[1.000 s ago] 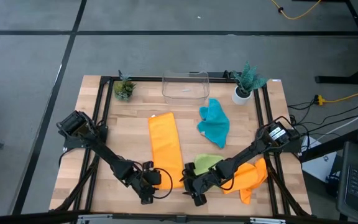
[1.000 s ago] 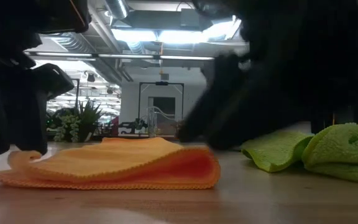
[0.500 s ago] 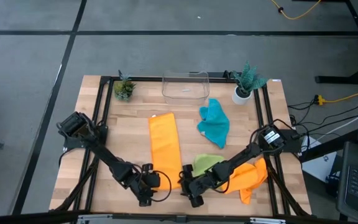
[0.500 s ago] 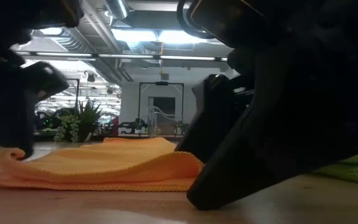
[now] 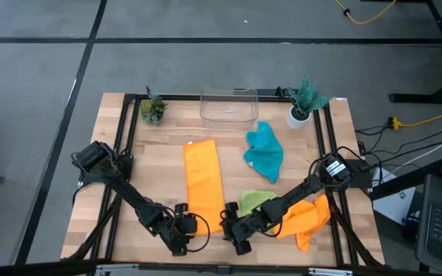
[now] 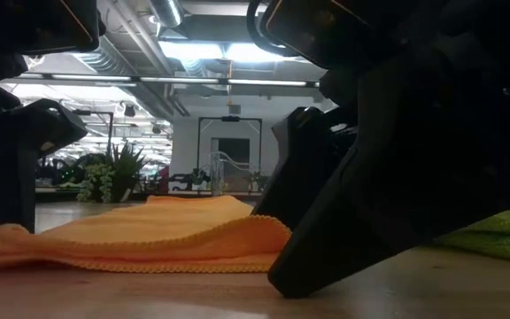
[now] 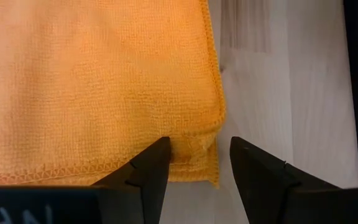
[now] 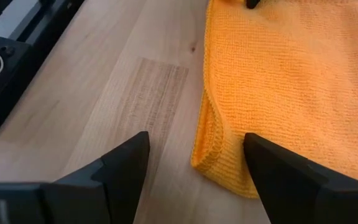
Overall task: Fold microfiber towels
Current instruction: Fold the orange towel
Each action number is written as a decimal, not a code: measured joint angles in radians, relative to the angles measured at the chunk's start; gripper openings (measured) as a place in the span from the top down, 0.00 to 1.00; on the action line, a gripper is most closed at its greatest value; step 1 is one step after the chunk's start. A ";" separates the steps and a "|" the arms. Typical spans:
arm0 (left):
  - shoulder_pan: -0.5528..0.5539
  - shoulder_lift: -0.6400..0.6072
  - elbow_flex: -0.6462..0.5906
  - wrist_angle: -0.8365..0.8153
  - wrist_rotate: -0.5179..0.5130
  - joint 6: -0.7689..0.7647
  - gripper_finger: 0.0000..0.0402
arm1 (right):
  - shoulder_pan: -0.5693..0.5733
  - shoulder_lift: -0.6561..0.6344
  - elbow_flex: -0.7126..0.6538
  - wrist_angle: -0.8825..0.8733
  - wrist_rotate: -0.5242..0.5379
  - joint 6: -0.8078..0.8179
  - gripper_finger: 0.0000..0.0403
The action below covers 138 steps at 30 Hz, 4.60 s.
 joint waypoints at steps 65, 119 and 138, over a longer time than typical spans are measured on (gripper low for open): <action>-0.037 0.003 0.589 -0.717 -0.167 -0.177 1.00 | 0.053 -0.172 0.395 -0.667 0.235 0.173 0.99; 0.340 -0.153 0.120 -0.734 -0.064 0.168 1.00 | -0.463 -0.090 0.303 -0.479 0.018 -0.284 0.97; 0.417 -0.153 0.120 -0.804 0.015 0.082 0.80 | -0.525 -0.090 0.303 -0.454 -0.104 -0.212 0.73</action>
